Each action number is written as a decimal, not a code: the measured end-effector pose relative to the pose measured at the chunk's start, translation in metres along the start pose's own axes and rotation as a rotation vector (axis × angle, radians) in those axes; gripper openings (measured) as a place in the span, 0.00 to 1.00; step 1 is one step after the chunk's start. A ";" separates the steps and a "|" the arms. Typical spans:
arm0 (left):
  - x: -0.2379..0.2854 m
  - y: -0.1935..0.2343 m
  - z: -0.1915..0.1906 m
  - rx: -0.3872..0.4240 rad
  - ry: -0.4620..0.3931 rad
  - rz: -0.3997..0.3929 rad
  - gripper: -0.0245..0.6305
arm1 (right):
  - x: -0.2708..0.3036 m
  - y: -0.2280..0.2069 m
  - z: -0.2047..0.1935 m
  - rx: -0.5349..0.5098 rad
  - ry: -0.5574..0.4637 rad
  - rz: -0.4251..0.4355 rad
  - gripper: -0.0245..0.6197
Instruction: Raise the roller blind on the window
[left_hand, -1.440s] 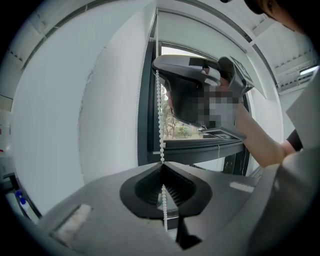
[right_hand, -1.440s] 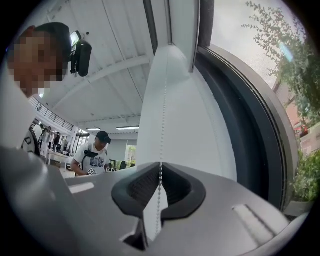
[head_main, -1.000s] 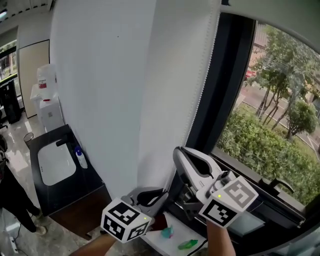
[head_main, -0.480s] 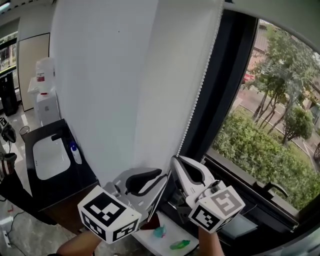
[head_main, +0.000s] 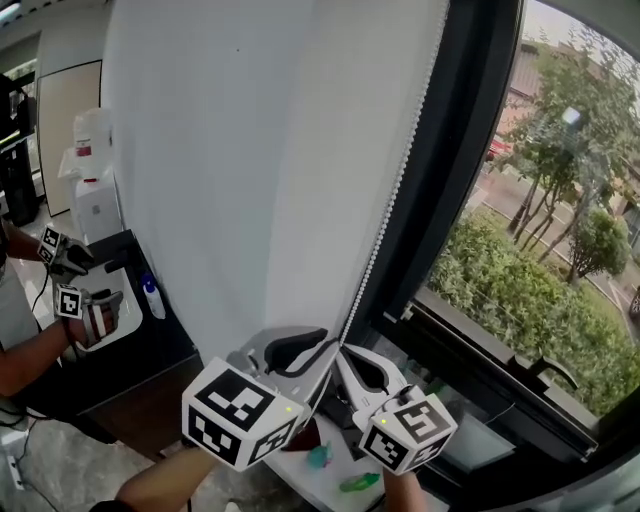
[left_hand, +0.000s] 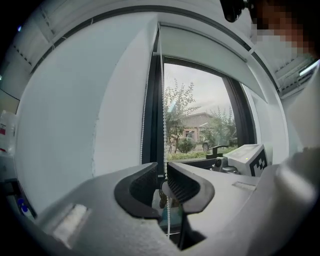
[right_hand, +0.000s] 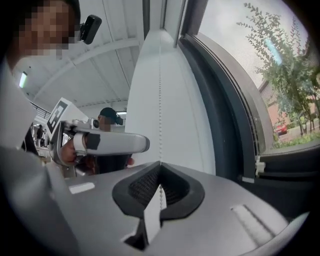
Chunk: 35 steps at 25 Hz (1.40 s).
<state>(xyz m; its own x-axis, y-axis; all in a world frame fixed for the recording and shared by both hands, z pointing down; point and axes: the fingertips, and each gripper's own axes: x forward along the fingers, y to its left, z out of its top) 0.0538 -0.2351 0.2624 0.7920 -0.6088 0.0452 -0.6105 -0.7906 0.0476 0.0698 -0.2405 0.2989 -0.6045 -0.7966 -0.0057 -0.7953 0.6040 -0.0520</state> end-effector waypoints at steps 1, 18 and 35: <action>0.001 0.000 -0.003 -0.001 0.007 0.002 0.13 | -0.001 0.000 -0.004 -0.001 0.004 -0.004 0.05; -0.001 -0.006 -0.046 -0.019 0.039 0.061 0.13 | -0.024 -0.010 -0.019 0.014 -0.068 -0.125 0.05; -0.018 -0.014 -0.094 -0.040 0.044 0.104 0.04 | -0.049 0.013 -0.050 0.069 -0.055 -0.252 0.09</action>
<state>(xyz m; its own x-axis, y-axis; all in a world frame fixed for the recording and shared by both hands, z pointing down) 0.0474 -0.2065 0.3547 0.7241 -0.6830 0.0958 -0.6896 -0.7198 0.0799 0.0863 -0.1923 0.3484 -0.3828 -0.9230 -0.0381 -0.9144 0.3845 -0.1269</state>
